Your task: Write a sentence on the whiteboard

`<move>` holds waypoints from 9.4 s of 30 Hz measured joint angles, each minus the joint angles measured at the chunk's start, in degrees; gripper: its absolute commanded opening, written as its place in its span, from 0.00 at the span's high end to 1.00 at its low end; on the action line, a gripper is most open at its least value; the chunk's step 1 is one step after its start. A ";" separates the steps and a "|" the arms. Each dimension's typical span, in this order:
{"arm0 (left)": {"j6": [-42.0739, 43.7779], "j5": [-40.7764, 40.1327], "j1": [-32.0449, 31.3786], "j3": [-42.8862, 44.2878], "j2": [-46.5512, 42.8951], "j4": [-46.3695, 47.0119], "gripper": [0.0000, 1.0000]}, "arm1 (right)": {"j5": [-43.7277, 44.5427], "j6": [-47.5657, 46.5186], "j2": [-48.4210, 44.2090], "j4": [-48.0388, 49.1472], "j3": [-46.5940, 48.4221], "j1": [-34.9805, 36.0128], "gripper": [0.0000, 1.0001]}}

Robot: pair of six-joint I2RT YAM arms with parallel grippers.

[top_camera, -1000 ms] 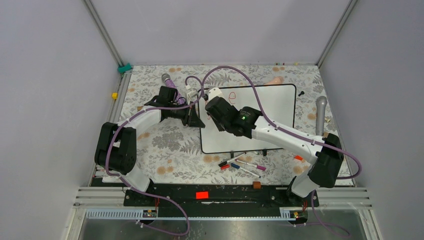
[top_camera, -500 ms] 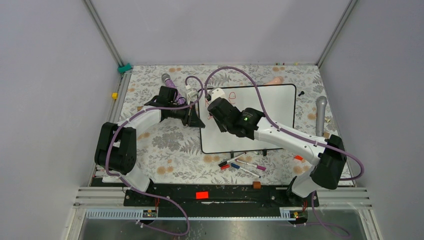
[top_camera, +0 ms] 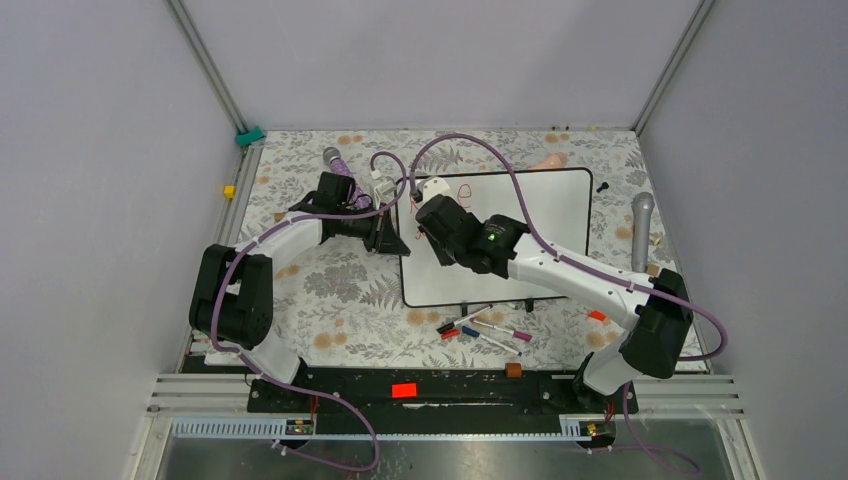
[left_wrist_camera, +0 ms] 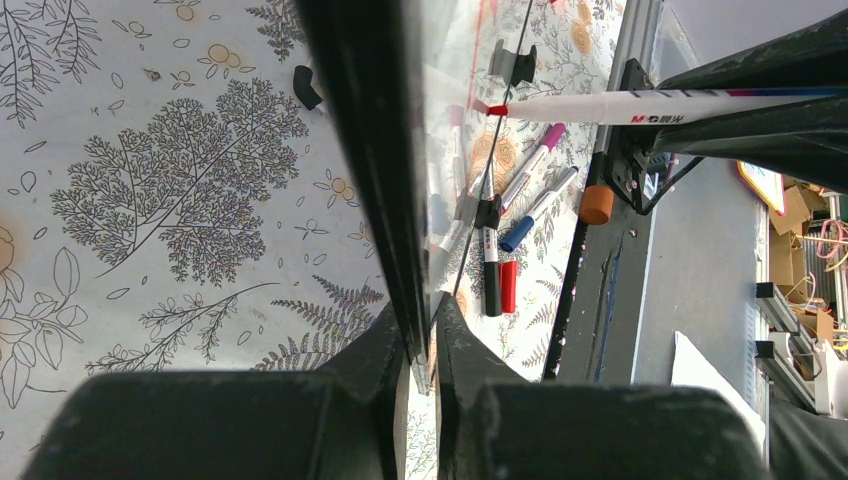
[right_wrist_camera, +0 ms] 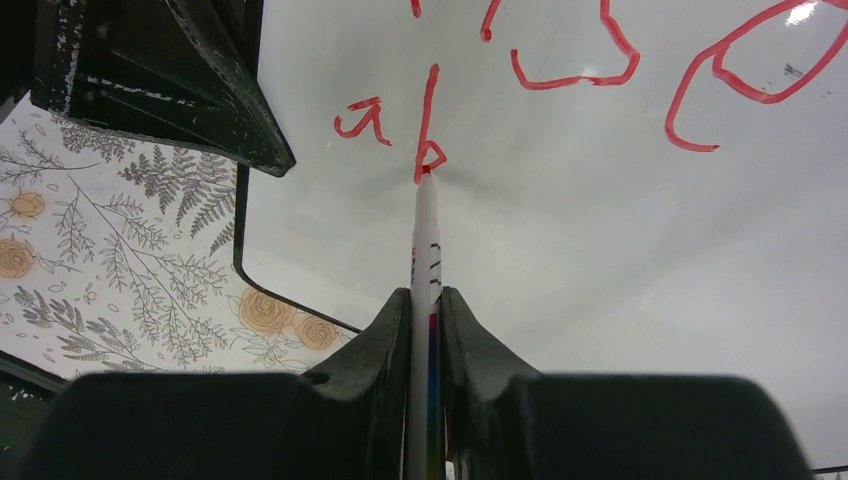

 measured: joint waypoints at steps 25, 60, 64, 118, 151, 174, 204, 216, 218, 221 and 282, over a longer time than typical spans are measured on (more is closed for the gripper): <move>0.00 0.07 -0.61 -0.20 -0.44 0.28 1.00 | -7.58 -0.92 -11.54 -1.36 0.33 -5.86 1.00; -0.70 0.33 -0.66 -1.99 -2.49 1.42 1.00 | -8.31 6.43 -14.19 -3.82 -6.64 -6.34 1.00; -0.70 0.37 -0.59 -1.99 -2.43 1.44 1.00 | -8.33 6.67 -12.02 -2.99 -5.27 -6.34 1.00; 0.07 1.16 -0.02 -1.90 -1.33 1.66 1.00 | -7.26 4.24 -4.87 1.25 -2.40 -5.62 1.00; 0.02 0.87 0.07 -1.90 -1.31 1.60 1.00 | -8.35 4.28 -3.43 -1.64 -2.45 -5.01 1.00; 0.02 0.87 0.07 -1.90 -1.31 1.57 1.00 | -3.48 3.39 -0.72 -4.76 4.52 -4.87 1.00; 0.26 1.03 0.09 -1.90 -1.33 1.49 1.00 | -5.38 3.43 -6.93 -4.20 2.14 -6.71 1.00; 0.28 1.03 0.09 -1.90 -1.33 1.46 1.00 | -4.81 3.56 -4.98 -4.17 2.12 -7.13 1.00; 0.28 1.03 0.09 -1.90 -1.33 1.46 1.00 | -4.74 3.56 -4.37 -4.17 2.12 -7.13 1.00; 0.22 0.96 0.09 -1.90 -1.31 1.44 1.00 | -4.33 3.58 -3.45 -4.22 2.12 -7.13 1.00; 0.50 1.03 0.13 -1.62 -1.31 0.85 1.00 | -4.31 6.23 -11.89 -3.43 -5.60 -9.03 1.00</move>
